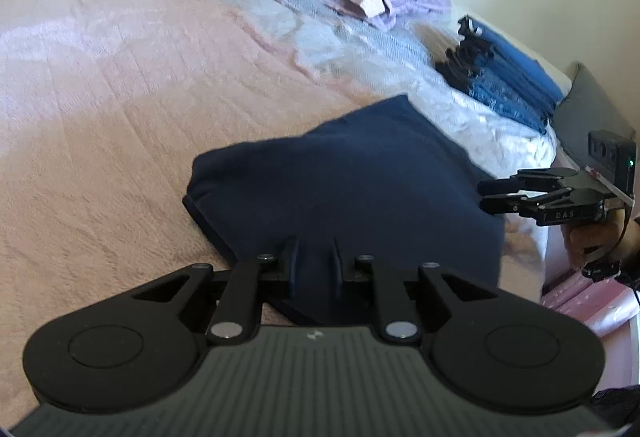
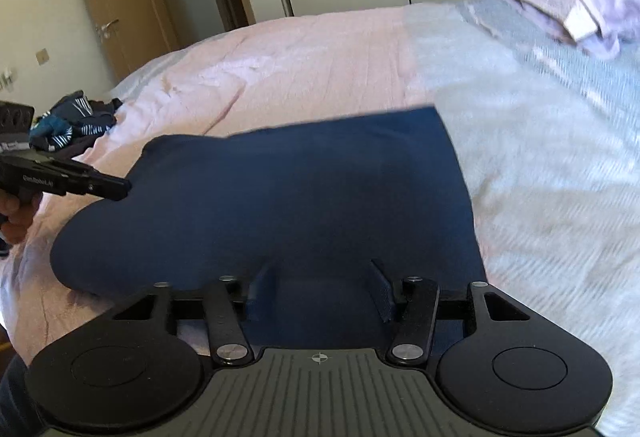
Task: Fold clothes
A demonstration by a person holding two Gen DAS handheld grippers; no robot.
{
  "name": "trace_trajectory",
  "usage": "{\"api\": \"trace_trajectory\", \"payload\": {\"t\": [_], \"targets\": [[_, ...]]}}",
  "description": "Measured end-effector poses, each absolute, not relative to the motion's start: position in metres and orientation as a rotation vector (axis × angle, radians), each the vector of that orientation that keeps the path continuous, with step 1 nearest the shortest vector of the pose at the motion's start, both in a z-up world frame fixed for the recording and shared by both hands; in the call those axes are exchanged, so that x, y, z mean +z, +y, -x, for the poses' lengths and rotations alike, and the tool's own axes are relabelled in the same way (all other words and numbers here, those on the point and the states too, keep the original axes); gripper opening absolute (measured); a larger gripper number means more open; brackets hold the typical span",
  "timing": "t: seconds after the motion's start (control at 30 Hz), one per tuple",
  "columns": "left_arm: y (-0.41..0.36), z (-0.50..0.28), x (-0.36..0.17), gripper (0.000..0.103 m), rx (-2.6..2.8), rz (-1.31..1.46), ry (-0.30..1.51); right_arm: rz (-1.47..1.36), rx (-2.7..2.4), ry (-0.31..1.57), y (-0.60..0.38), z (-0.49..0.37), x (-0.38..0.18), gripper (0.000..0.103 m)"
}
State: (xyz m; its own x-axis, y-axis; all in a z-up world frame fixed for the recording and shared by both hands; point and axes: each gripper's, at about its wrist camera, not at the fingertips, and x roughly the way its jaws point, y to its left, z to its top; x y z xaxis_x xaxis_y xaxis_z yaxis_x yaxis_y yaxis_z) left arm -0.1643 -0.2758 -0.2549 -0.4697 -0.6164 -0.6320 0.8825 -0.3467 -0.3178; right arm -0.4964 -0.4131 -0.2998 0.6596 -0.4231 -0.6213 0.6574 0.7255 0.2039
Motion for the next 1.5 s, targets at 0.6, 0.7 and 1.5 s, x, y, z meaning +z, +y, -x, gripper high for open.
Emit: {"api": "trace_trajectory", "payload": {"t": [0.6,0.7,1.5], "targets": [[-0.209,0.196,-0.255,0.022,-1.977,-0.585,0.757,-0.352,-0.518,0.596,-0.35,0.444,-0.294,0.053],[-0.194,0.201,-0.243,0.024,-1.967,-0.619,0.647,-0.329,-0.522,0.585,-0.342,0.446,-0.284,0.053],[-0.165,0.368,-0.341,0.067,-1.642,-1.305,-0.61,0.825,-0.416,0.971,-0.319,0.428,-0.387,0.07]]}}
